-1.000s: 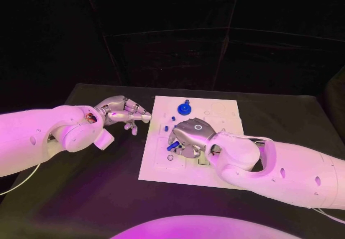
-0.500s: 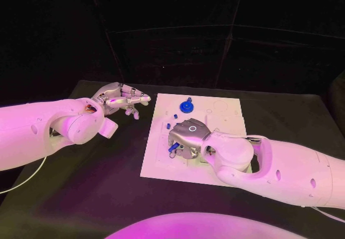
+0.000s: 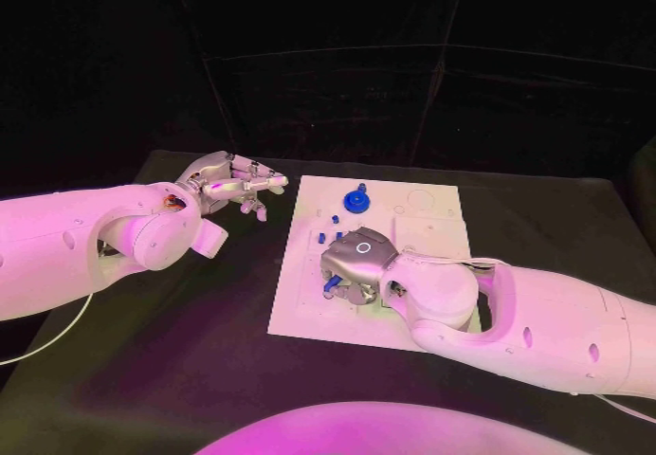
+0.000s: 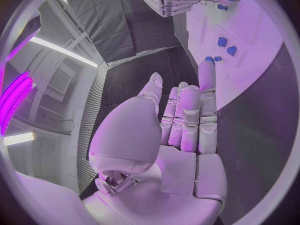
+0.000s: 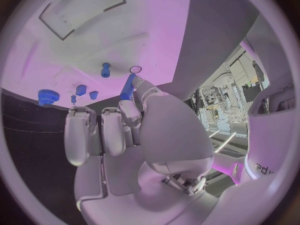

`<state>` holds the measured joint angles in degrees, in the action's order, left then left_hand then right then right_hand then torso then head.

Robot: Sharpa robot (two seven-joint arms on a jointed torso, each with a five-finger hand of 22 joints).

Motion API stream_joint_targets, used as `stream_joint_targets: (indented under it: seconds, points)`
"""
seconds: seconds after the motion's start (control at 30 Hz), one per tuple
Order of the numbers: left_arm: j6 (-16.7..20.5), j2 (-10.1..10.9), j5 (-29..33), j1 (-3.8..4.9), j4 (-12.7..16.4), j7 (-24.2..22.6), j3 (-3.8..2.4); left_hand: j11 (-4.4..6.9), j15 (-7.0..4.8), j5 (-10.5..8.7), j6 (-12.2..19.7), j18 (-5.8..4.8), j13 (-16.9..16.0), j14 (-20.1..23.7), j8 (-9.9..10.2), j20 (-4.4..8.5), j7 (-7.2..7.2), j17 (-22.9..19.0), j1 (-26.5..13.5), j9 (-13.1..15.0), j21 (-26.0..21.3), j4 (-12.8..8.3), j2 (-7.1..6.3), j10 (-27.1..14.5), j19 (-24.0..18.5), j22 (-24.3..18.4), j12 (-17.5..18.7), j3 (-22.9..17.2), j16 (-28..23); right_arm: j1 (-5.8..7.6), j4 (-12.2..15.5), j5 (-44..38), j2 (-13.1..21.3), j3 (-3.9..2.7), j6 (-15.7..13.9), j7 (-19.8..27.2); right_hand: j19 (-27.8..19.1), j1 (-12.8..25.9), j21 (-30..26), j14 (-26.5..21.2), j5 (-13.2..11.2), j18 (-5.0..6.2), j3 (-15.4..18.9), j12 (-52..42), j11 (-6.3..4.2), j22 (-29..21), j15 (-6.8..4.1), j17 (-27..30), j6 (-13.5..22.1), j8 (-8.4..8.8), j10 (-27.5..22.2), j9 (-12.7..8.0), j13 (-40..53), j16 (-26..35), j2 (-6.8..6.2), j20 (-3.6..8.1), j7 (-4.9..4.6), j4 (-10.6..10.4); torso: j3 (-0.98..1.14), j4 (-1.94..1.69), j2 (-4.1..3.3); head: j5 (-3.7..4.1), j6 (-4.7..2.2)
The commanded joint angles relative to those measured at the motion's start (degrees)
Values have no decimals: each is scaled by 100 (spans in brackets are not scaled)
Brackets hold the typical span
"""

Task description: Assemble the parts on the task board

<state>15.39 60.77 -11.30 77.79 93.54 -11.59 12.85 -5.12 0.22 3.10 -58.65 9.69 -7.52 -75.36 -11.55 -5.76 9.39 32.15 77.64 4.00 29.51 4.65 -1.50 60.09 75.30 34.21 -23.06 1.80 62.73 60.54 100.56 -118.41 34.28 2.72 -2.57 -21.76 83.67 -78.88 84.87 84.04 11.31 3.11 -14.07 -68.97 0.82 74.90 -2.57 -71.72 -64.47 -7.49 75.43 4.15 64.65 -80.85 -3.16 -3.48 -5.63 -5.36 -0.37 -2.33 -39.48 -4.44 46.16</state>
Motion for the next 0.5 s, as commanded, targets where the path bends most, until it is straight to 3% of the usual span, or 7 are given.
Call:
stream_joint_targets:
  seconds: [0.03, 0.5]
  points:
    - [17, -14, 63, 11, 3, -127, -5, 17, -11, 11, 26, 74, 6, 21, -25, 0, -32, -1, 47, -8, -29, -21, 8, -32, 8, -10, -27, 0, -13, 5, 18, -103, -11, 24, 176, -44, 21, -12, 28, 272, -16, -100, -36, 24, 8, 708, -43, -1, -47, -36, -23, 4, -7, -24, 11, -1, 8, -7, -2, -7, 2, -5, 13]
    - [-21, -21, 63, 15, -3, -175, -5, 12, -7, 10, 32, 73, 9, 22, -27, -2, -28, 4, 29, -9, -33, -19, 0, -36, 3, -13, -25, 6, -13, 5, -18, -87, -62, 64, 279, -52, 16, -8, 24, 271, -21, -98, -39, 28, 9, 702, -42, 5, -46, -36, -24, 4, -10, -21, 13, -2, 7, -10, -2, -3, 2, -26, 40]
